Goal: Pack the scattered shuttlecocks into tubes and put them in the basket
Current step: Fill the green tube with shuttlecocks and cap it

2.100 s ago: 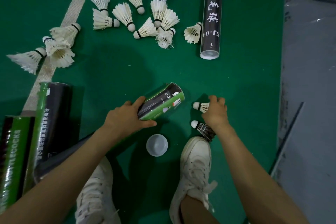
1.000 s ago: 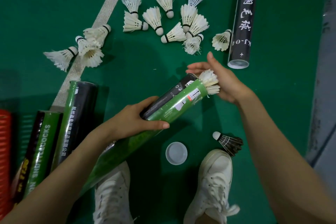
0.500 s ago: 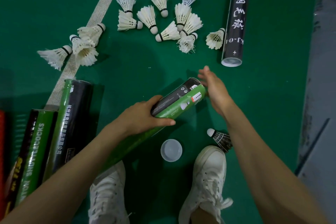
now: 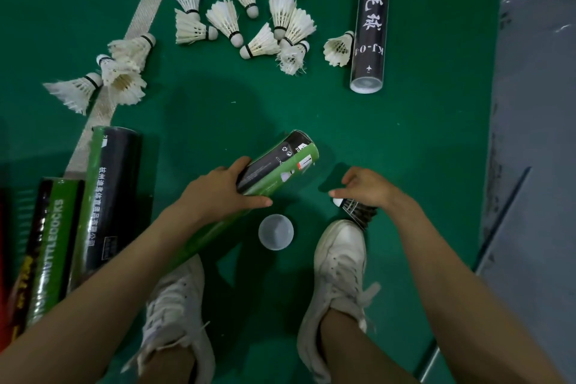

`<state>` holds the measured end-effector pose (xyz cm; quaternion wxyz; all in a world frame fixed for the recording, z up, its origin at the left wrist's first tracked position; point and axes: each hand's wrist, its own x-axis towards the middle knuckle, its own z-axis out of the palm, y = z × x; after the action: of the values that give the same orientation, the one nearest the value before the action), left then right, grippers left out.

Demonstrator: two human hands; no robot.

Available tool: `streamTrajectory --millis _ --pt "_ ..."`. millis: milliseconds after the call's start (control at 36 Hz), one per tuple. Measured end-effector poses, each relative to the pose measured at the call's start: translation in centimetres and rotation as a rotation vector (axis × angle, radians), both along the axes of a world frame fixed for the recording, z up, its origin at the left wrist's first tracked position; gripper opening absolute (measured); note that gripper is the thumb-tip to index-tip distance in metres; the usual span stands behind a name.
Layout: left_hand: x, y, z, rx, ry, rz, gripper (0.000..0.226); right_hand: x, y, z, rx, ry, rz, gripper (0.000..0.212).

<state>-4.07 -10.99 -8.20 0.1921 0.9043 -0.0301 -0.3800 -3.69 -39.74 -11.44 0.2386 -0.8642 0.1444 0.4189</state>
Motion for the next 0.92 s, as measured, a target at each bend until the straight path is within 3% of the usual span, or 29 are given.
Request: streamTrajectory --millis 111,250,361,417,500,611,722,917 --pt "0.0 0.2 0.0 0.003 0.006 -0.005 0.099 -0.6 0.4 -0.4 -0.064 0.059 0.114 0.056" --pt "0.0 0.5 0.1 0.009 -0.007 0.005 0.099 -1.3 1.1 -1.4 -0.205 -0.089 0.201 0.032" --pt "0.1 1.0 0.1 -0.023 -0.012 0.055 0.098 -0.6 1.5 -1.5 0.021 -0.407 -0.239 0.025" --pt "0.2 1.3 0.0 -0.055 -0.002 0.081 0.098 0.3 1.7 -0.6 0.162 -0.469 -0.492 0.025" --pt "0.4 1.5 0.1 -0.082 -0.017 0.121 0.100 2.0 2.4 0.9 0.354 -0.400 -0.746 0.024" --pt "0.7 1.8 0.7 -0.164 -0.058 0.196 0.096 4.6 3.9 2.4 0.503 -0.270 -0.931 0.031" --pt "1.5 2.1 1.3 -0.260 -0.084 0.273 0.100 7.3 5.4 4.1 0.561 -0.254 -0.837 0.047" --pt "3.1 3.1 2.5 -0.346 -0.106 0.321 0.100 11.7 6.5 8.6 0.672 -0.323 -0.510 0.018"
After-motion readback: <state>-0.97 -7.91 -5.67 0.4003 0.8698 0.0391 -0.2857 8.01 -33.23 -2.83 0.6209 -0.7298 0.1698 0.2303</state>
